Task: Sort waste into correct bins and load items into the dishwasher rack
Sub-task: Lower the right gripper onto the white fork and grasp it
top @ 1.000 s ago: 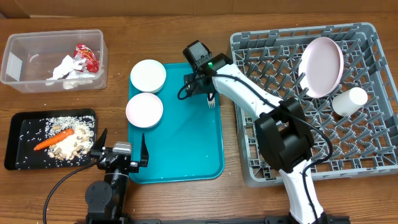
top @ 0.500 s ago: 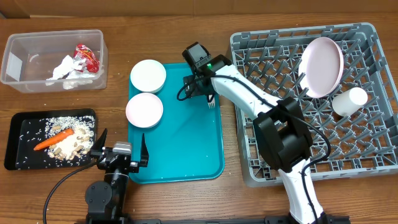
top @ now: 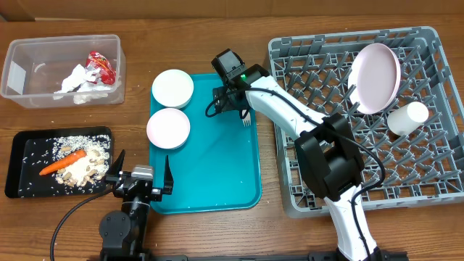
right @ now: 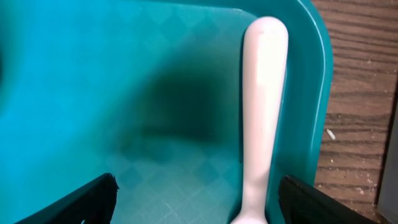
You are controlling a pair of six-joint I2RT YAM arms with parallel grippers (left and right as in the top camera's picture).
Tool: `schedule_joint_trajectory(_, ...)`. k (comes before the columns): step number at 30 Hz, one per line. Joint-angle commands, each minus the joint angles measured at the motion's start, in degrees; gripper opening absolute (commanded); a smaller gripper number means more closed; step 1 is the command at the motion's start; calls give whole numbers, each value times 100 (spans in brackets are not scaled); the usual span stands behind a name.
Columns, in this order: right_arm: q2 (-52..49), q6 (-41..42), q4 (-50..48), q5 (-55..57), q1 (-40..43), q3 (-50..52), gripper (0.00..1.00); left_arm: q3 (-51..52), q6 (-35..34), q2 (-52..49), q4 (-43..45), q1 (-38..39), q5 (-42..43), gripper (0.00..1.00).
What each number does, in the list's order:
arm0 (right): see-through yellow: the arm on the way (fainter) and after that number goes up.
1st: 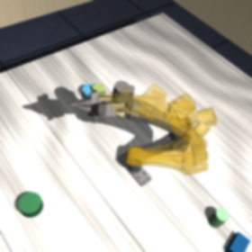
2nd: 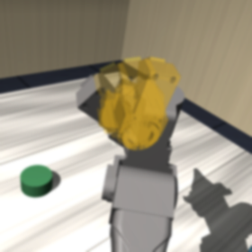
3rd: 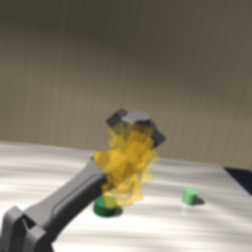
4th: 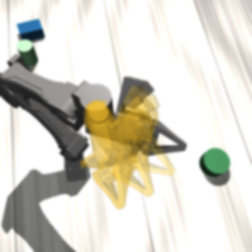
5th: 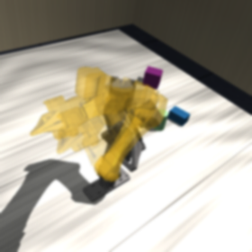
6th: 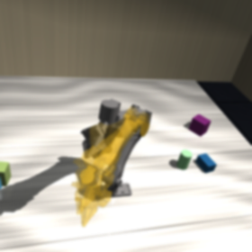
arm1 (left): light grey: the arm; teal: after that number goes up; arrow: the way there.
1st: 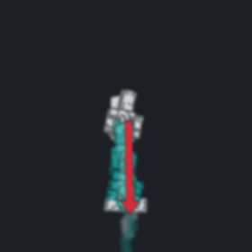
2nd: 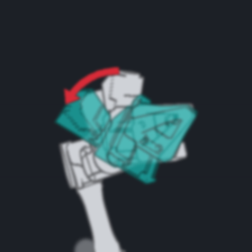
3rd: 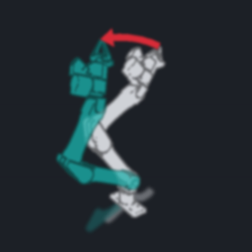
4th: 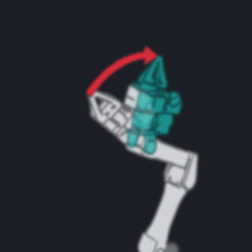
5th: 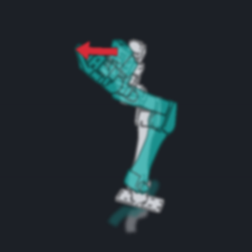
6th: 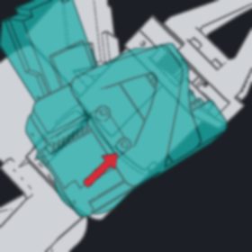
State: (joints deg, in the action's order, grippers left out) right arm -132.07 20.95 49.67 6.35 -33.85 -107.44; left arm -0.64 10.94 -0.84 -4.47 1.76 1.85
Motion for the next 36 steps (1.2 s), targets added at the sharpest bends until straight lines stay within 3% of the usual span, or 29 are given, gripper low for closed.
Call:
schedule_joint_trajectory(1, -72, 35, -59, 2, -33, 24, 86, 37, -2, 59, 15, -35, -39, 100)
schedule_joint_trajectory(18, -372, 35, -35, 0, -33, 24, 86, 37, -2, 59, 13, -35, -39, 100)
schedule_joint_trajectory(25, -369, 59, 179, -2, -33, 9, 48, 37, -2, 59, 13, -35, -39, 100)
schedule_joint_trajectory(28, -369, 195, 260, -4, -33, 7, 37, 37, -2, 59, 13, -35, -39, 100)
schedule_joint_trajectory(30, -369, 234, 313, -92, -33, -11, 23, 37, -2, 59, 13, -35, -39, 100)
schedule_joint_trajectory(36, -358, 310, 671, -389, -33, -378, 13, 37, -2, 59, 15, -35, -39, 100)
